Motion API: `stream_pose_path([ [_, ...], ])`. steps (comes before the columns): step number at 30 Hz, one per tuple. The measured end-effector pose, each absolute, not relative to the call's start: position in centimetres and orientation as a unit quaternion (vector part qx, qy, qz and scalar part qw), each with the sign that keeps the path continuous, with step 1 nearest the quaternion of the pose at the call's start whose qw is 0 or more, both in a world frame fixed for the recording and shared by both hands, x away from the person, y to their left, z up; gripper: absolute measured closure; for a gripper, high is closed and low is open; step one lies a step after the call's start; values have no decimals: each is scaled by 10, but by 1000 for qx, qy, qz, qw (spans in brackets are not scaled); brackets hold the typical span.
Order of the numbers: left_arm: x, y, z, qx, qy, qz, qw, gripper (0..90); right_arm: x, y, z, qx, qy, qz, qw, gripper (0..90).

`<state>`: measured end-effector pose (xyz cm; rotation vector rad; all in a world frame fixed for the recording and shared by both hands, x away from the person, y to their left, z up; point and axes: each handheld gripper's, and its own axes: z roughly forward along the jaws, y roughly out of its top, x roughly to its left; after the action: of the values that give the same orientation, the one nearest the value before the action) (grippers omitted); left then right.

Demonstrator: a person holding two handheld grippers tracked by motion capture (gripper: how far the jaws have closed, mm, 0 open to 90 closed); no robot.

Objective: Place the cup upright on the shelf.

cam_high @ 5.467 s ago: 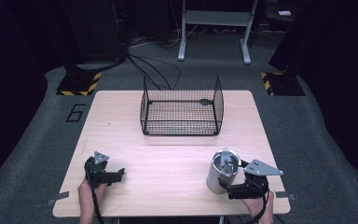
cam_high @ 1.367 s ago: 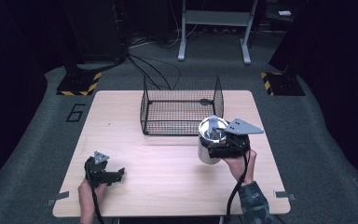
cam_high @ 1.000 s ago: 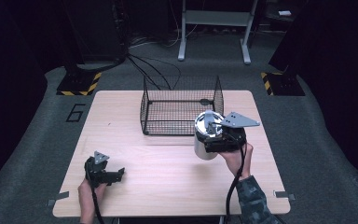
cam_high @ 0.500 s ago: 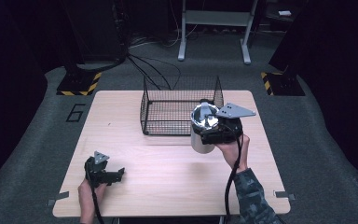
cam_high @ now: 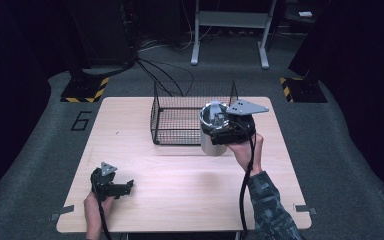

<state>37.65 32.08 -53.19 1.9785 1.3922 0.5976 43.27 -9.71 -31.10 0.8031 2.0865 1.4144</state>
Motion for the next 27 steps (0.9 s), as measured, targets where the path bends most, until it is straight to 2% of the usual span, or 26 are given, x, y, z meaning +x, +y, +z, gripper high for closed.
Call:
stream_pose_path([
  [27,376,321,-532,753,529,227,319,3,478,-80,-291,305,767,506,251,35],
])
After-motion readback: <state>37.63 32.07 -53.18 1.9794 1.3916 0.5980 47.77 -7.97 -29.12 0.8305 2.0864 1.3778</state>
